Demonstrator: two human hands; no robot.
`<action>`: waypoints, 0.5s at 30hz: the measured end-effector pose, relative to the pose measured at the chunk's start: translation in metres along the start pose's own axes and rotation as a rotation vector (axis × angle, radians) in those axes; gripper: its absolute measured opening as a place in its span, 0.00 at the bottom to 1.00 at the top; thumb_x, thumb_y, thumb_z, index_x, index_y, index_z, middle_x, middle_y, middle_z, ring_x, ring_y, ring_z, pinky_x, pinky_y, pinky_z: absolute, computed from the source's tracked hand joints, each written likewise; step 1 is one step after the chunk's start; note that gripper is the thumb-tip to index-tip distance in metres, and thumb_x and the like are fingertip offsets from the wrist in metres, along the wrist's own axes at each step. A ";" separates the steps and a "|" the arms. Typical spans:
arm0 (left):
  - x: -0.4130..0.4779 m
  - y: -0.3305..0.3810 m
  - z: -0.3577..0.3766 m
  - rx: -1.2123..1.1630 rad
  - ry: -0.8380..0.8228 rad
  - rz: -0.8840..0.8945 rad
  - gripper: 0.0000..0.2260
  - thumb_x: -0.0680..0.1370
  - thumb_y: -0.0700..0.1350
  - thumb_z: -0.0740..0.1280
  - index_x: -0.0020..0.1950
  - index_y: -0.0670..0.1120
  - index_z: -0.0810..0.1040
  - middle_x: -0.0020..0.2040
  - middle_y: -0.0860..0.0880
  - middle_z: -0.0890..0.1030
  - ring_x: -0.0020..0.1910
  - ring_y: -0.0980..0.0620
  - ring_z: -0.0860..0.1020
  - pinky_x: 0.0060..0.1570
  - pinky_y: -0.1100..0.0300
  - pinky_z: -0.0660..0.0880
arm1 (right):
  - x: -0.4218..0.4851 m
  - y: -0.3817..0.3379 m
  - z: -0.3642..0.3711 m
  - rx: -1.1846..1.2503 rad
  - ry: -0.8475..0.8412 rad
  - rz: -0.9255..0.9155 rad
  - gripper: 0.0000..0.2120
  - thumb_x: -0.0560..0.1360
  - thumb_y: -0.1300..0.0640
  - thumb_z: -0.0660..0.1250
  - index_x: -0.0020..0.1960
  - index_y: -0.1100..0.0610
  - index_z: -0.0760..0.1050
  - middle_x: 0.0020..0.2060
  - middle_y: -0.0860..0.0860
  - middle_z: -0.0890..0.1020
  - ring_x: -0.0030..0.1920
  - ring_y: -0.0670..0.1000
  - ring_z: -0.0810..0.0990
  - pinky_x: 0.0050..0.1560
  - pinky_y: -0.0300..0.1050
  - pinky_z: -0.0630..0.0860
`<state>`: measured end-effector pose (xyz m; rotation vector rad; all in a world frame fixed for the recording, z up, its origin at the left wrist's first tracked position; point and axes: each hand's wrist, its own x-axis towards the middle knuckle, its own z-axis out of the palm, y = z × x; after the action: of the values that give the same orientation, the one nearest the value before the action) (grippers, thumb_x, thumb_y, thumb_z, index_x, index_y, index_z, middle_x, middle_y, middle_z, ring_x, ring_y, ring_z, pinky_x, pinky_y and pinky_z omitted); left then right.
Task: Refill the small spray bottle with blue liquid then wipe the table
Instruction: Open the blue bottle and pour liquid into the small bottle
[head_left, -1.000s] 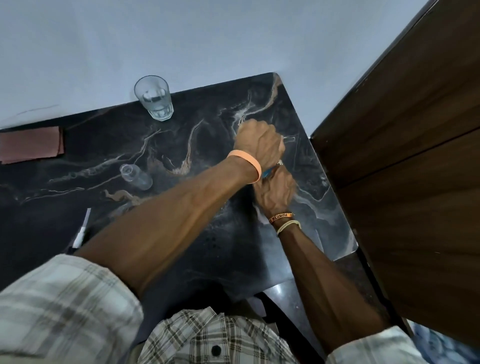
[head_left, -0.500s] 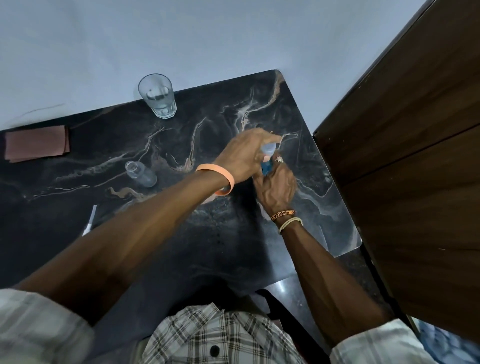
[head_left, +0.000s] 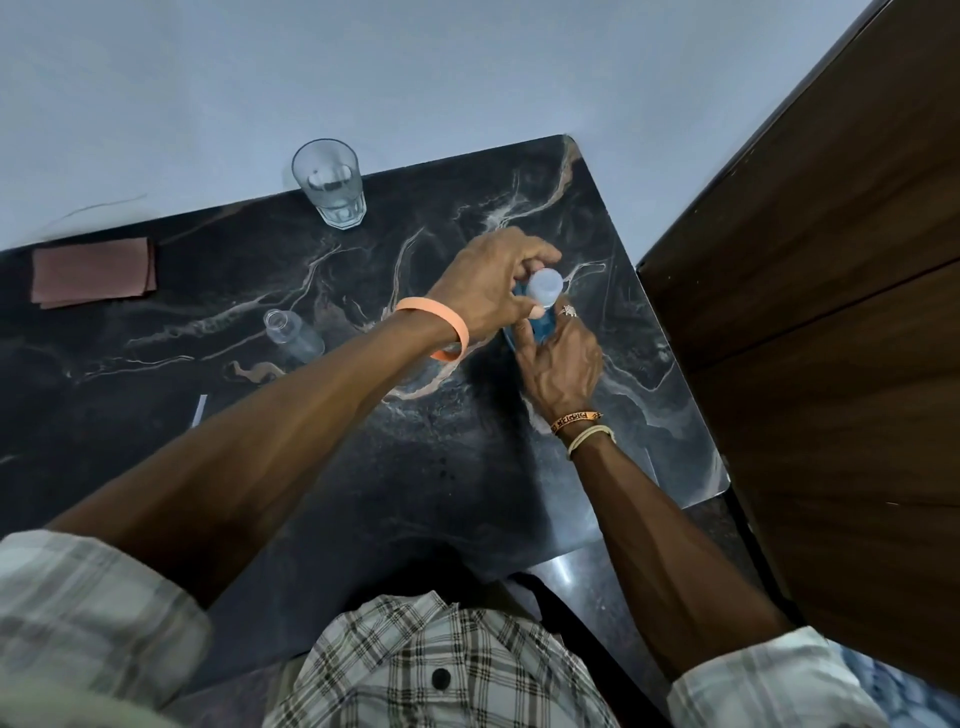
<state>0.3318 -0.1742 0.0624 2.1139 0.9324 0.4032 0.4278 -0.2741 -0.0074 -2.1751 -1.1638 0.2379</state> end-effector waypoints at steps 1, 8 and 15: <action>0.000 0.000 -0.001 0.018 -0.027 0.025 0.28 0.67 0.38 0.78 0.66 0.51 0.77 0.58 0.51 0.79 0.50 0.59 0.76 0.49 0.71 0.72 | 0.000 0.000 0.000 0.003 -0.003 0.002 0.23 0.78 0.42 0.65 0.66 0.56 0.74 0.50 0.55 0.84 0.47 0.58 0.83 0.45 0.51 0.80; 0.000 0.004 -0.002 0.056 0.007 -0.002 0.24 0.65 0.45 0.81 0.60 0.50 0.80 0.52 0.50 0.81 0.48 0.53 0.78 0.53 0.53 0.78 | 0.000 0.000 -0.001 0.024 -0.026 0.000 0.23 0.77 0.43 0.66 0.66 0.55 0.74 0.53 0.55 0.84 0.50 0.58 0.82 0.49 0.54 0.80; -0.001 0.002 0.001 0.004 0.009 -0.006 0.22 0.66 0.39 0.79 0.58 0.49 0.81 0.53 0.51 0.83 0.47 0.55 0.80 0.52 0.53 0.79 | 0.000 -0.001 -0.001 0.021 -0.008 0.001 0.23 0.77 0.43 0.67 0.66 0.56 0.74 0.52 0.56 0.84 0.50 0.59 0.83 0.48 0.53 0.79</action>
<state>0.3326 -0.1766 0.0629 2.1143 0.9459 0.4083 0.4277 -0.2738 -0.0057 -2.1585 -1.1591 0.2586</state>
